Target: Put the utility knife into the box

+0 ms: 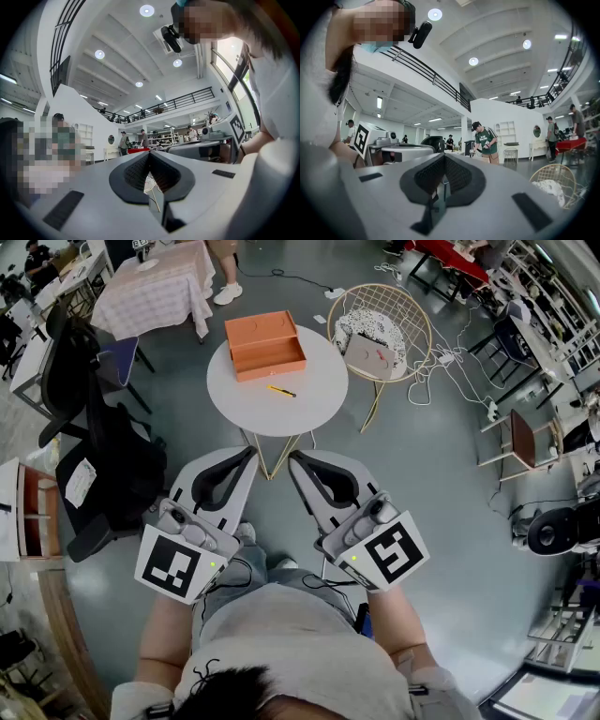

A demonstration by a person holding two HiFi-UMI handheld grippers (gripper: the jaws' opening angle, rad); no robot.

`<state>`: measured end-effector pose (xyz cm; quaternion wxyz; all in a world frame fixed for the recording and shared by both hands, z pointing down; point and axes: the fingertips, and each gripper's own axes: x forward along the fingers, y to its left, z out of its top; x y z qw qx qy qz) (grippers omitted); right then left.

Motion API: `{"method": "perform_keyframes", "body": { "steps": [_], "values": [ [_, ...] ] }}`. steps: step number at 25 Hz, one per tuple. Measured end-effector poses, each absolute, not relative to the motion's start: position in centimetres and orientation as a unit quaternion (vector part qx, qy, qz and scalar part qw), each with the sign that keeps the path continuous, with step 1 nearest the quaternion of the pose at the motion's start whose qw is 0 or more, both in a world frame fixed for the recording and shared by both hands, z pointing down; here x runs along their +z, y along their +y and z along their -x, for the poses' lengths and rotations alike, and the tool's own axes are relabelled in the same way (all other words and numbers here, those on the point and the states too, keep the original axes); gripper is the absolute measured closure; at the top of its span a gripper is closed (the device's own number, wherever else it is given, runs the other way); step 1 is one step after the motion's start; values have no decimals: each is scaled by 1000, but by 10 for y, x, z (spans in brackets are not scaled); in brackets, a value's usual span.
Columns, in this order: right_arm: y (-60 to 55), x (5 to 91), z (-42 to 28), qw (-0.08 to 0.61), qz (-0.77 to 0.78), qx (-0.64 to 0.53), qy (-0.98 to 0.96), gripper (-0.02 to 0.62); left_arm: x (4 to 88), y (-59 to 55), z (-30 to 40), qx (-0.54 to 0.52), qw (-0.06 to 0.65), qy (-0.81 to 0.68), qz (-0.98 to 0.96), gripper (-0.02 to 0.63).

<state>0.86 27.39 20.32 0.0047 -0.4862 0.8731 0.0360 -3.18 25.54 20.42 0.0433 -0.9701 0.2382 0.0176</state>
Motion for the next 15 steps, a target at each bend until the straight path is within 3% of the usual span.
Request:
{"method": "perform_keyframes", "body": {
  "steps": [15],
  "values": [
    [235, 202, 9, 4, 501, 35, 865, 589, 197, 212, 47, 41, 48, 220, 973, 597]
  ]
}}
